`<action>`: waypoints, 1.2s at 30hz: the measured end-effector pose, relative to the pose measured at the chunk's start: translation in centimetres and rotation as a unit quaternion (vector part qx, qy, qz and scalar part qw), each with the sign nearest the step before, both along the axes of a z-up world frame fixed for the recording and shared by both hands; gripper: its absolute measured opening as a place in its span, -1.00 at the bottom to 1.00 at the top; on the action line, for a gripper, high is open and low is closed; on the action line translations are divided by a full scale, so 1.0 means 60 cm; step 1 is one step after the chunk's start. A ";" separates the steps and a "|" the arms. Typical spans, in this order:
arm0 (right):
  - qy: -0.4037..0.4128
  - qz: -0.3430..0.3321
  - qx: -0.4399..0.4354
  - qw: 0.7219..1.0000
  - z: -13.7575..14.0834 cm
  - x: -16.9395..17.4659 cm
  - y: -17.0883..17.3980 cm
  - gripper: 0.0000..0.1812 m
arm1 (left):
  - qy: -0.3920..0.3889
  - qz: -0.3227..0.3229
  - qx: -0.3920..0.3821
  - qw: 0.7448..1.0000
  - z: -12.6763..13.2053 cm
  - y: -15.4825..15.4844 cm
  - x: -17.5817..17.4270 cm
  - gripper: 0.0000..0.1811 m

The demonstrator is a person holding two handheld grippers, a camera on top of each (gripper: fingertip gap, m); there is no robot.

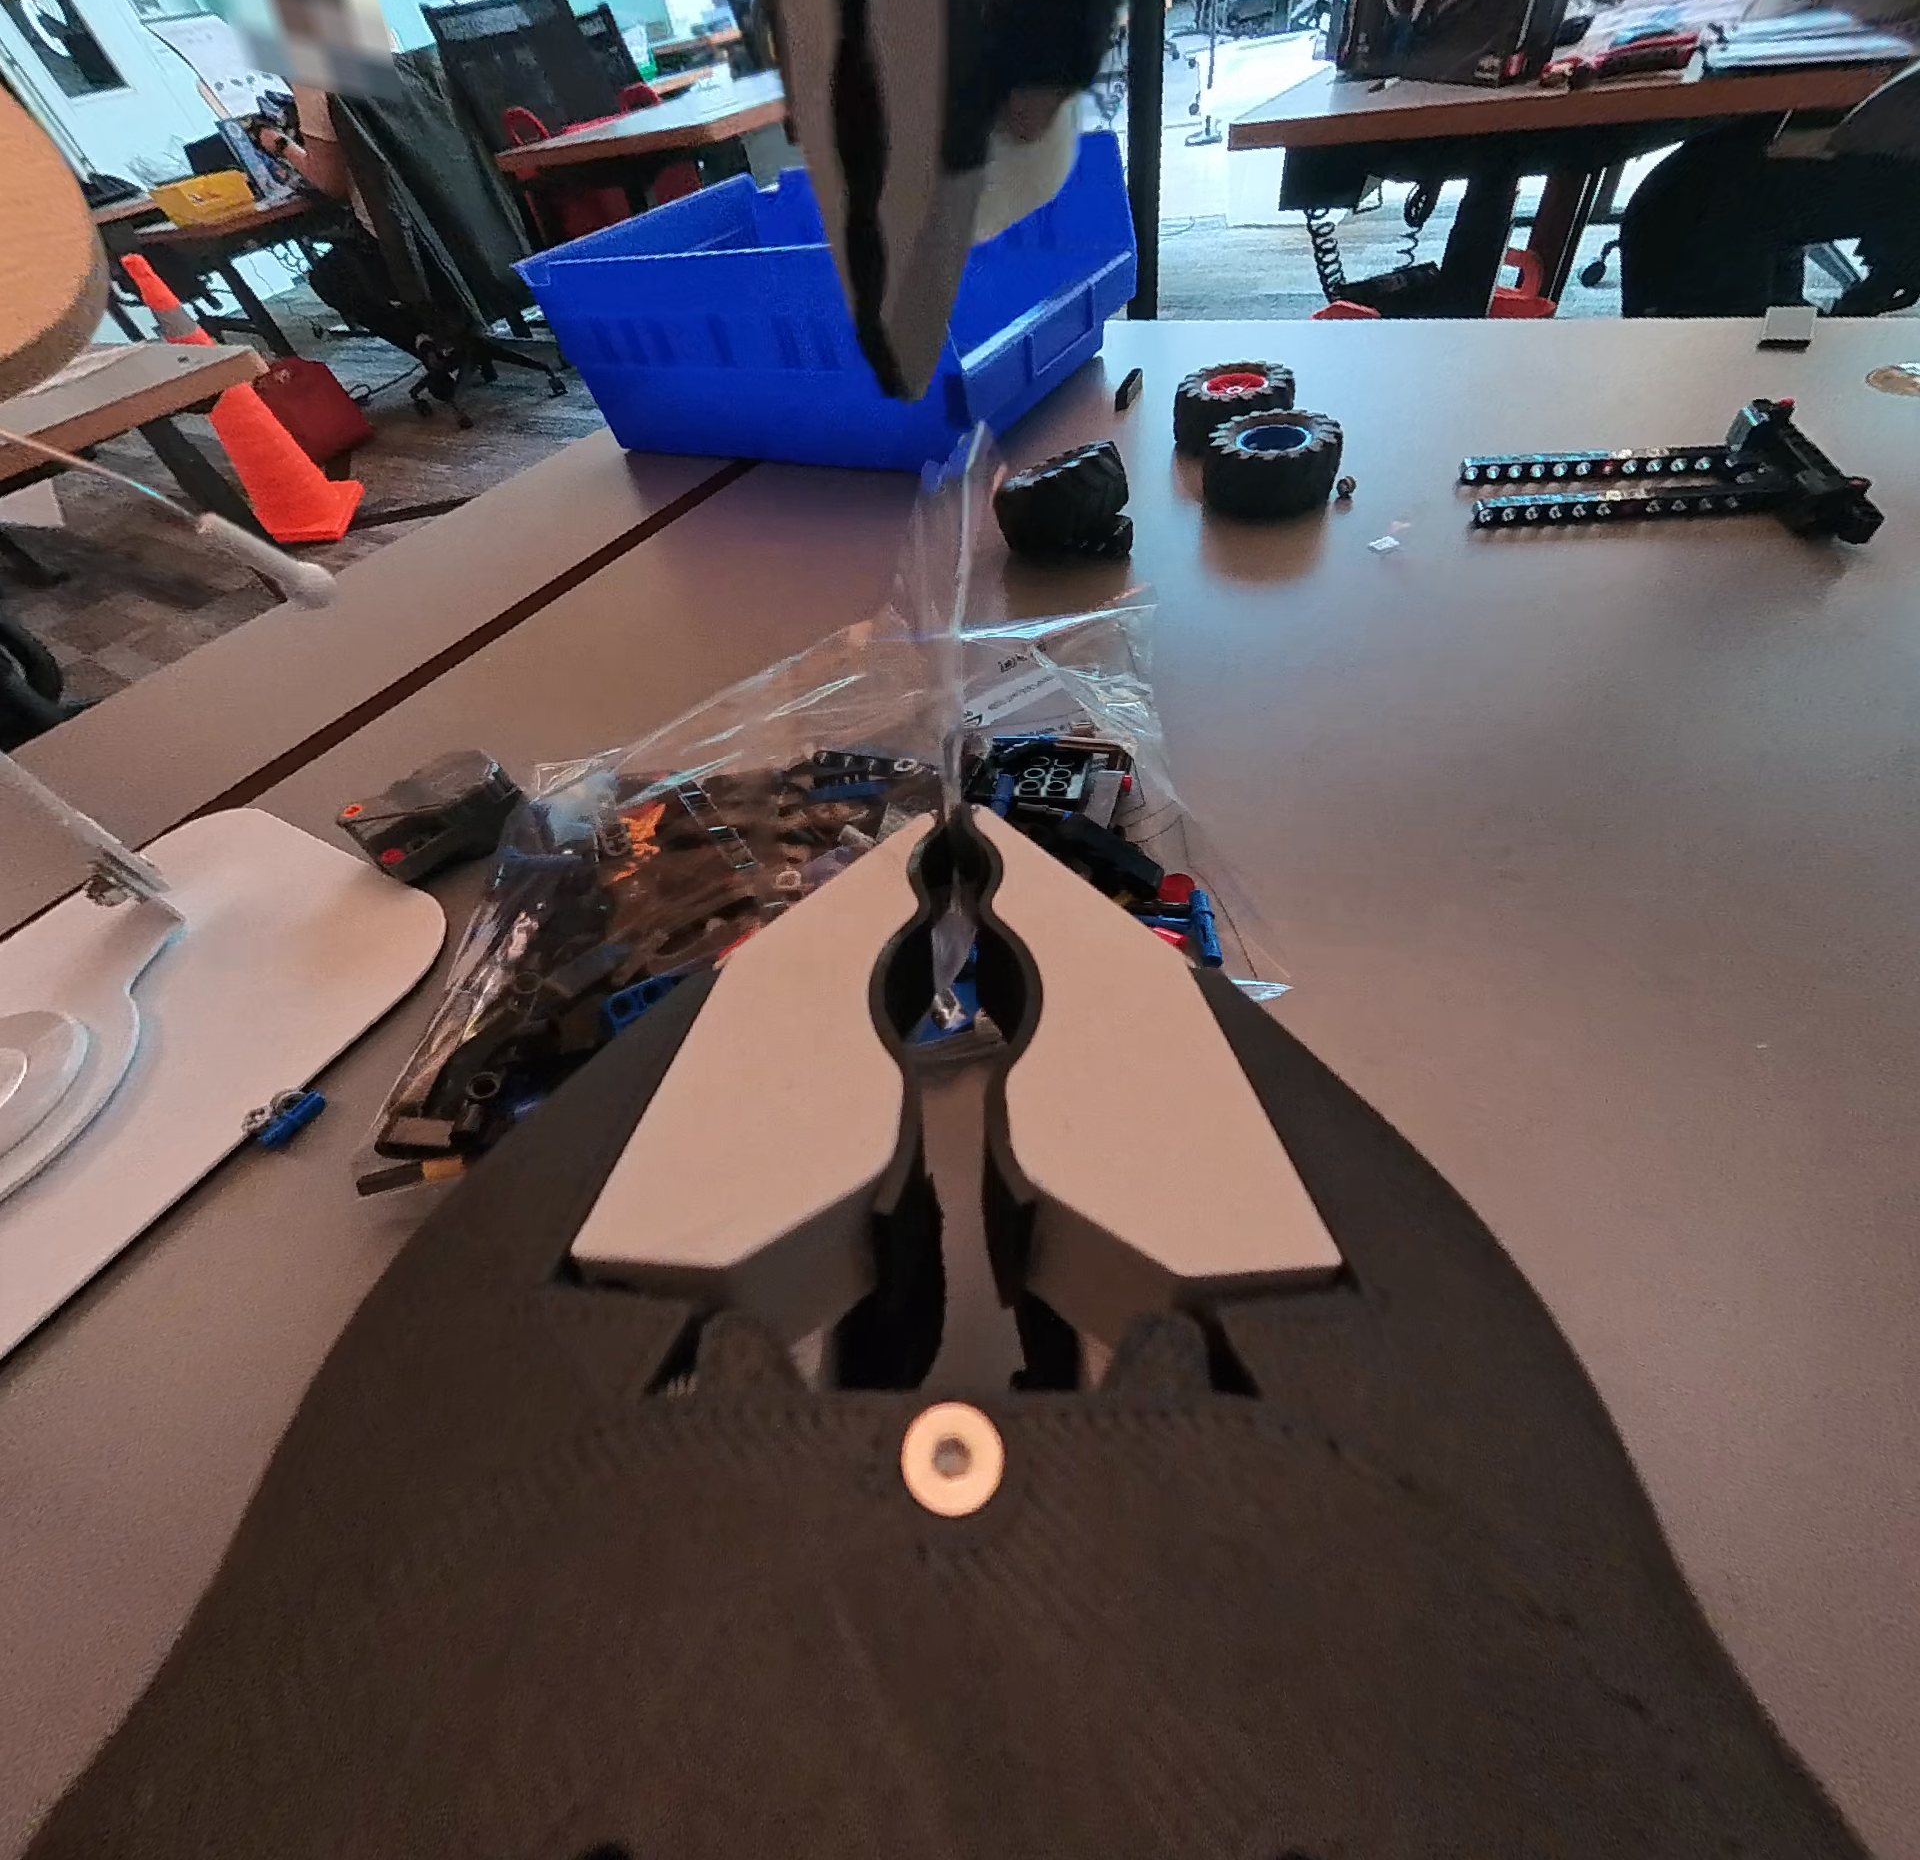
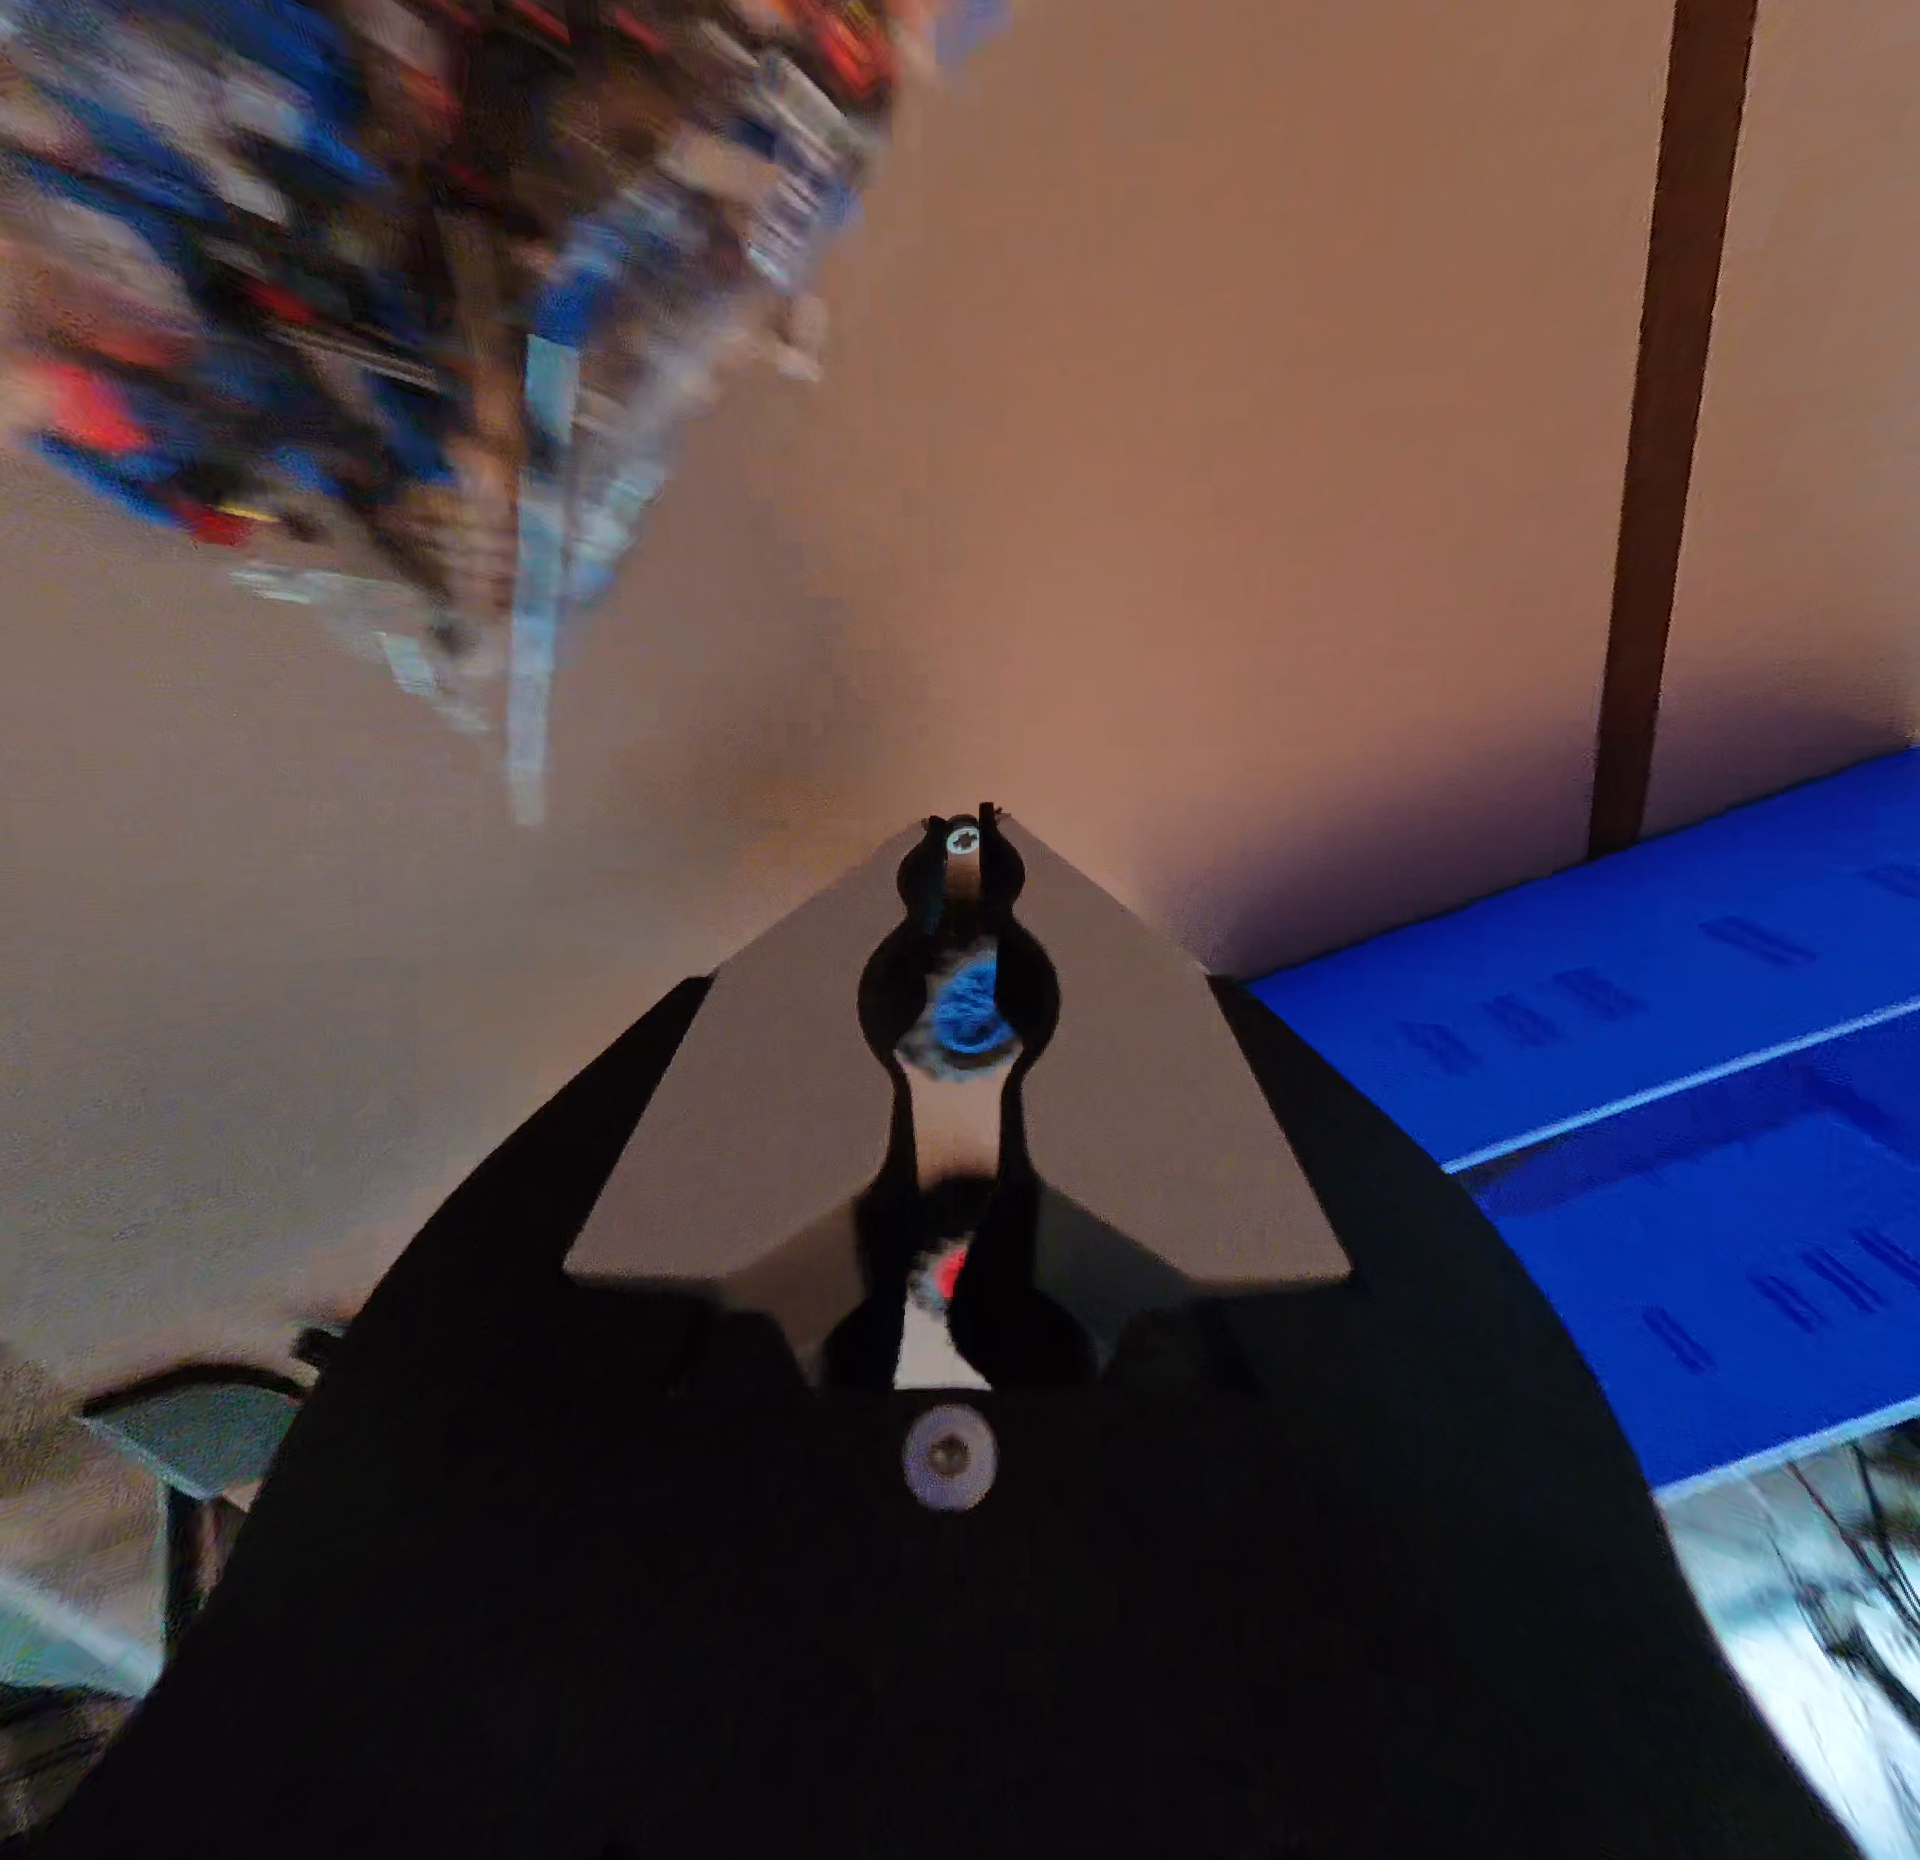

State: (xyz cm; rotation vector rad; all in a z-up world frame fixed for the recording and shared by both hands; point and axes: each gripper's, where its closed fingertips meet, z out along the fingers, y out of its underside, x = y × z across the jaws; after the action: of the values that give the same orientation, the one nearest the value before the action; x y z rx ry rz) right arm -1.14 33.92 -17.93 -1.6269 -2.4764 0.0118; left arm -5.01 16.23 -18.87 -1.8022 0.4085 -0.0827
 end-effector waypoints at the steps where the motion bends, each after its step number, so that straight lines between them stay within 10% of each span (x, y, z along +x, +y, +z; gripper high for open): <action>1: 0.030 0.011 -0.022 0.999 0.018 0.003 -0.036 -0.96 | -0.001 0.001 0.001 1.000 0.001 0.000 -0.001 -1.00; 7: 0.126 0.081 -0.086 0.985 0.023 -0.007 -0.205 -0.96 | -0.005 0.006 0.007 1.000 0.004 -0.001 -0.005 -1.00; 13: 0.124 0.046 -0.067 0.989 -0.018 -0.019 -0.206 -0.73 | -0.002 0.001 0.009 1.000 0.007 -0.005 -0.002 -1.00; 20: 0.228 0.039 -0.041 0.972 0.098 -0.061 -0.194 -0.79 | 0.032 -0.067 -0.024 0.997 -0.011 -0.018 0.050 -1.00; 28: 0.196 0.114 -0.026 0.974 0.006 -0.215 -0.275 -0.76 | 0.066 -0.140 -0.065 0.986 -0.045 -0.067 0.105 -1.00; 36: 0.127 0.023 0.026 0.991 -0.080 -0.350 -0.274 -0.71 | 0.087 -0.157 -0.073 0.981 -0.055 -0.068 0.119 -1.00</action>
State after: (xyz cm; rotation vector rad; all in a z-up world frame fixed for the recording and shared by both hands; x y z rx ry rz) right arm -22.14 17.46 -22.74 -1.4477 -2.2999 0.1504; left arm 2.13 12.15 -22.19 -1.8814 0.8305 -0.1794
